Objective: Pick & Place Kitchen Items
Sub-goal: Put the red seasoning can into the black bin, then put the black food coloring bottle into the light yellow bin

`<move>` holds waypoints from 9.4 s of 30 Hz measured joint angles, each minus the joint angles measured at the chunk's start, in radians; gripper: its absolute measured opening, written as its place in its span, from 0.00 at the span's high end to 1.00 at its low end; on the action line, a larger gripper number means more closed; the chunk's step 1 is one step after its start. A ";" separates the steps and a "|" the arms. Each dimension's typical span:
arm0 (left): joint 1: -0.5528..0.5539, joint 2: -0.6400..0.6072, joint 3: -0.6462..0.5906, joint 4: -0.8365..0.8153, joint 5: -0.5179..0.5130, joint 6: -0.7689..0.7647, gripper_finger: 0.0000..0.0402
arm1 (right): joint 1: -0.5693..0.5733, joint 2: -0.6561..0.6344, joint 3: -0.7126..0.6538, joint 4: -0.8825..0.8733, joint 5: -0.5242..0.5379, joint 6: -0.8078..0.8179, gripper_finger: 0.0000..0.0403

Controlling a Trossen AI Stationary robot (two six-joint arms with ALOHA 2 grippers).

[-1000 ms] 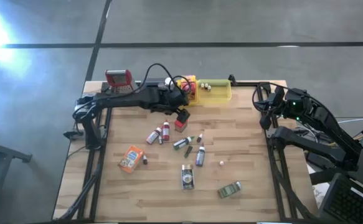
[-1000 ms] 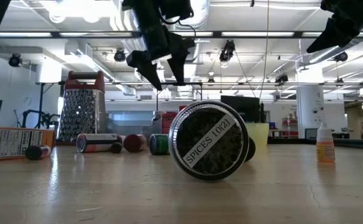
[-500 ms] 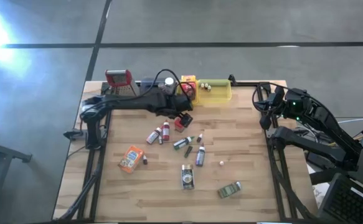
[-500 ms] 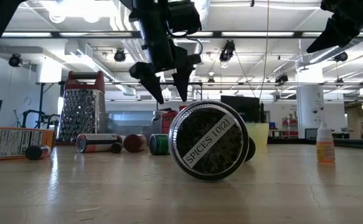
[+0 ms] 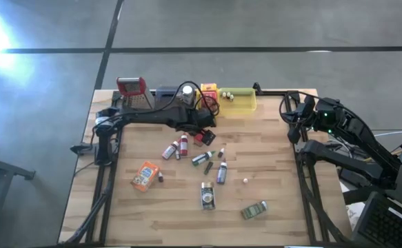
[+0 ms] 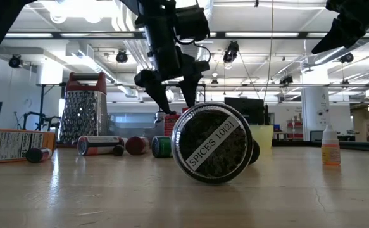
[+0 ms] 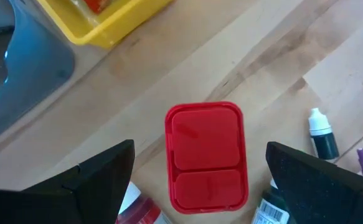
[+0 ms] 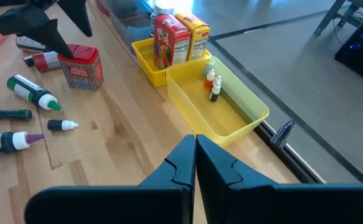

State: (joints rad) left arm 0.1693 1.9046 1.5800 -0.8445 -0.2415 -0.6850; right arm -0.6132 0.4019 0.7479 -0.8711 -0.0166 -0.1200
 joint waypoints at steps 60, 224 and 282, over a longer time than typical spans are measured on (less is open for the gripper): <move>-0.002 0.011 -0.121 0.178 0.019 -0.019 0.40 | 0.000 0.000 0.000 0.000 0.000 -0.003 0.98; 0.411 -0.029 -0.067 0.052 0.098 0.323 0.42 | 0.000 0.000 0.000 0.000 0.000 -0.003 0.98; 0.280 -0.471 -0.255 -0.176 0.072 0.268 0.33 | 0.000 0.000 0.000 0.000 0.000 -0.003 0.98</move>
State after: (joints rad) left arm 0.4496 1.4340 1.3248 -1.0204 -0.1694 -0.4172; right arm -0.6136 0.4022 0.7475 -0.8707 -0.0166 -0.1230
